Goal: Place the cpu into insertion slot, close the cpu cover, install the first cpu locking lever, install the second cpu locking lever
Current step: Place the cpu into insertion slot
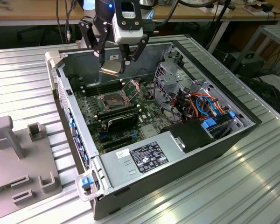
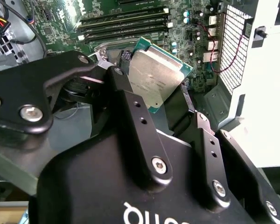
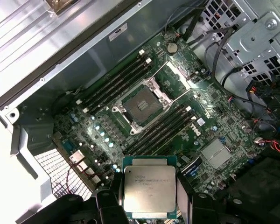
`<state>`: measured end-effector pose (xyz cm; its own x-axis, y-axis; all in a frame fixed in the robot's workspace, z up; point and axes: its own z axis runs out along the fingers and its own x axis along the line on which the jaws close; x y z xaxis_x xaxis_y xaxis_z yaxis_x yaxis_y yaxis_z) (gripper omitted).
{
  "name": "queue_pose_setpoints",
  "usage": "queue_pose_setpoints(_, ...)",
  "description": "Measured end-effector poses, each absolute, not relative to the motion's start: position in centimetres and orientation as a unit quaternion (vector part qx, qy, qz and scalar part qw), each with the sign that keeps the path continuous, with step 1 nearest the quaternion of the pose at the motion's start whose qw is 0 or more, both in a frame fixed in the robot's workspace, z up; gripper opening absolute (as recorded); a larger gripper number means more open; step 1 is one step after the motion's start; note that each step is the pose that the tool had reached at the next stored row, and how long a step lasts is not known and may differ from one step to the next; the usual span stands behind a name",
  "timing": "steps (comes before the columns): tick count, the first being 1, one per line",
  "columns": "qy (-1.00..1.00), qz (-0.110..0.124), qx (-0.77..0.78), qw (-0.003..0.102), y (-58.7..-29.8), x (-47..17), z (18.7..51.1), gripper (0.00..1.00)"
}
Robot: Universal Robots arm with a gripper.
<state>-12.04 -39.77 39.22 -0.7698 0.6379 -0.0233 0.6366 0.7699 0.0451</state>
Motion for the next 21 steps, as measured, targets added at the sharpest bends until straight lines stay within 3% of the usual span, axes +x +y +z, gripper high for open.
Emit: queue_pose_setpoints(21, 0.916, 0.016, 0.4, 0.02, -39.77, -12.04, 39.2, 0.55)
